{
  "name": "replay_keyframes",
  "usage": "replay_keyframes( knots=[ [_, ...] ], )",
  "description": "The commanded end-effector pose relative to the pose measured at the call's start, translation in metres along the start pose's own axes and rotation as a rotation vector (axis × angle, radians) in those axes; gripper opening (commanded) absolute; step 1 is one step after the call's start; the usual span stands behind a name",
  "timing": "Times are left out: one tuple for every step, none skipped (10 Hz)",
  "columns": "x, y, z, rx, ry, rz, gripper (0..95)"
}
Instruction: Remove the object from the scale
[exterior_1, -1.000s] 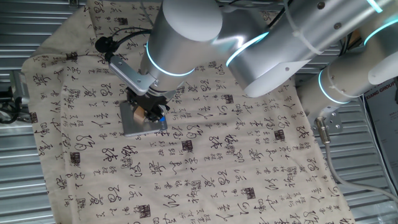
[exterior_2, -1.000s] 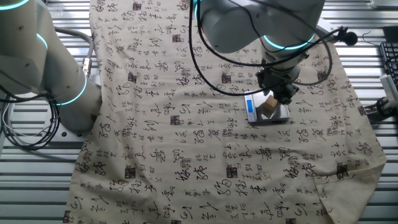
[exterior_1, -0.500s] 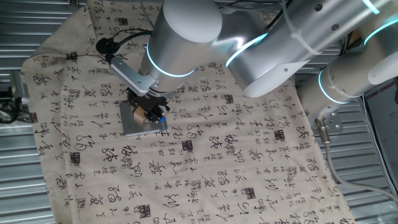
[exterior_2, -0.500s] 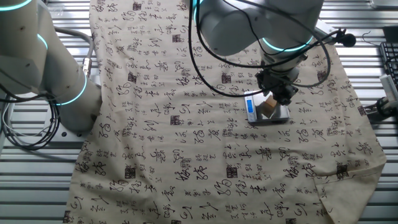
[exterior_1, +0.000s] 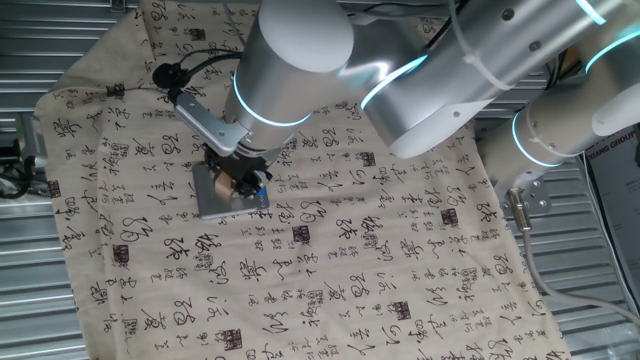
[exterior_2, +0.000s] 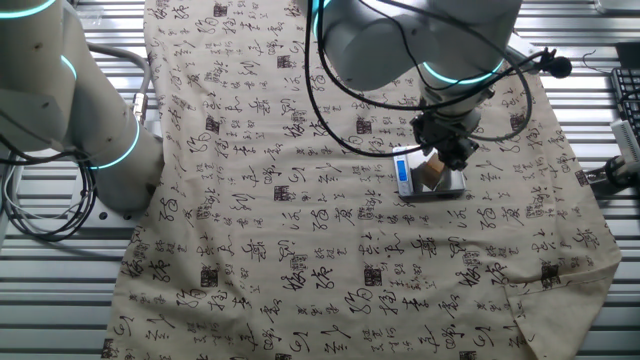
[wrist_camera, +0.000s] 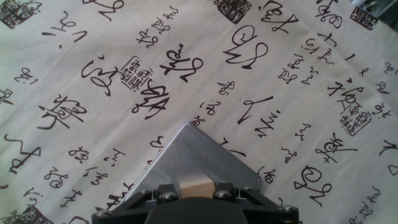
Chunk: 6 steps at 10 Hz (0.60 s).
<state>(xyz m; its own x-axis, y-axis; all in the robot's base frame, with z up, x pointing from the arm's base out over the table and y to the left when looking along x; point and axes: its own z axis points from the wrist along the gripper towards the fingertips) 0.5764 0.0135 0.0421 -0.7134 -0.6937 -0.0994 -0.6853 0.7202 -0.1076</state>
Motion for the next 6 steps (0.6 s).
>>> replay_keyframes(
  knots=[
    [0.0007,-0.0002,0.0016,0.001,-0.001,0.001,38.0],
    [0.0013,-0.0001,0.0033,0.003,-0.001,0.001,38.0],
    [0.0018,0.0003,0.0052,0.003,-0.003,0.002,38.0],
    [0.0022,0.0003,0.0065,0.004,-0.005,0.001,38.0],
    [0.0024,0.0003,0.0069,0.004,-0.006,0.002,38.0],
    [0.0025,0.0003,0.0072,0.004,-0.007,0.003,38.0]
  ],
)
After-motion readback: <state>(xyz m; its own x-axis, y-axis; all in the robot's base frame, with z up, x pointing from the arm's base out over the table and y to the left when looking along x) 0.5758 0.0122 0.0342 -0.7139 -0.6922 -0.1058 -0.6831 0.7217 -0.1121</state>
